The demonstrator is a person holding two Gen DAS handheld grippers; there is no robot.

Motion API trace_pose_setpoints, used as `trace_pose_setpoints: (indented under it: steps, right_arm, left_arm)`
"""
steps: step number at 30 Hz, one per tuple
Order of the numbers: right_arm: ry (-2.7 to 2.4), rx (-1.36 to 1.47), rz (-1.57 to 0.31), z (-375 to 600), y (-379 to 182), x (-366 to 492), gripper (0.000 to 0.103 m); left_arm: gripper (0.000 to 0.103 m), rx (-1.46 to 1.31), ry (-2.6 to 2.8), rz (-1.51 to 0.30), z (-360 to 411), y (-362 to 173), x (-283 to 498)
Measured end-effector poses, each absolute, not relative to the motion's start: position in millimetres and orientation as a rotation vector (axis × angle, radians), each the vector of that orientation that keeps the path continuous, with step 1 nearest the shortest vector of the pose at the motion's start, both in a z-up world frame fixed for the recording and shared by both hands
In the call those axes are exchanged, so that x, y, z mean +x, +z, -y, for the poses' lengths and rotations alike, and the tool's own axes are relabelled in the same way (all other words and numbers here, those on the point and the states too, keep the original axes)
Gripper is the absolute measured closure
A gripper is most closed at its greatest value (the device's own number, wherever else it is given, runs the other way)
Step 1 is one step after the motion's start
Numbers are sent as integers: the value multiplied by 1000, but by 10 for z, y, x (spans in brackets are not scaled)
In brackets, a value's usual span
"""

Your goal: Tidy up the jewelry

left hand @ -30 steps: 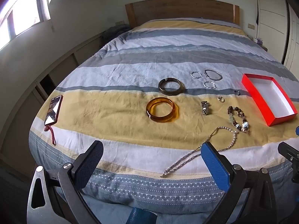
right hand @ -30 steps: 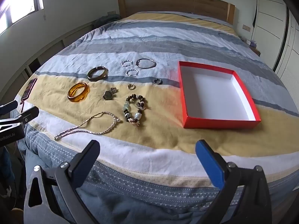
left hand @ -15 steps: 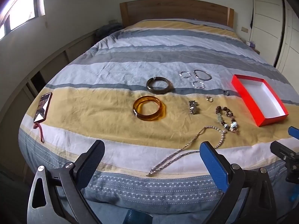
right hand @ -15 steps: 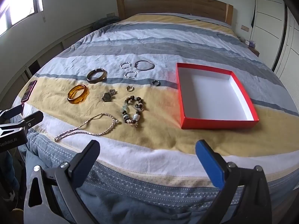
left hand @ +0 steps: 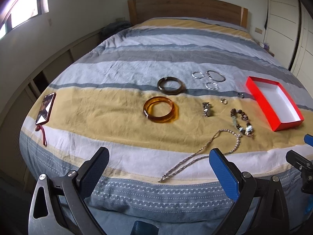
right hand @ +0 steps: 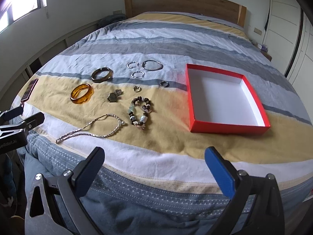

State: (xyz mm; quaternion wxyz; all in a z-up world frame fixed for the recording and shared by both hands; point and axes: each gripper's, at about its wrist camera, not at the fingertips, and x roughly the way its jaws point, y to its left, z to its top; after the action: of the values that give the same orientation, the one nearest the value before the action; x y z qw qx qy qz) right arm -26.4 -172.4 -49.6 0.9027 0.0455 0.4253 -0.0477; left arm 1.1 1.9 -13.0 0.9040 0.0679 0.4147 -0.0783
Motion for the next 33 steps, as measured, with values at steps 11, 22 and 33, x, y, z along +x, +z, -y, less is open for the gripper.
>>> trace_pose_setpoints:
  steps: [11,22,33]
  right_arm:
    - [-86,143,-909,1818,-597,-218,1]
    - [-78,155,-957,1884,-734,-75,1]
    - [-41,150,-1001,1883,-870,209,1]
  left_arm:
    - [3,149,-255,-877,29,-246,-11]
    - [9,203,-375,-963,254,-664,169]
    - [36,255,-434,-1096,376,-1188,535]
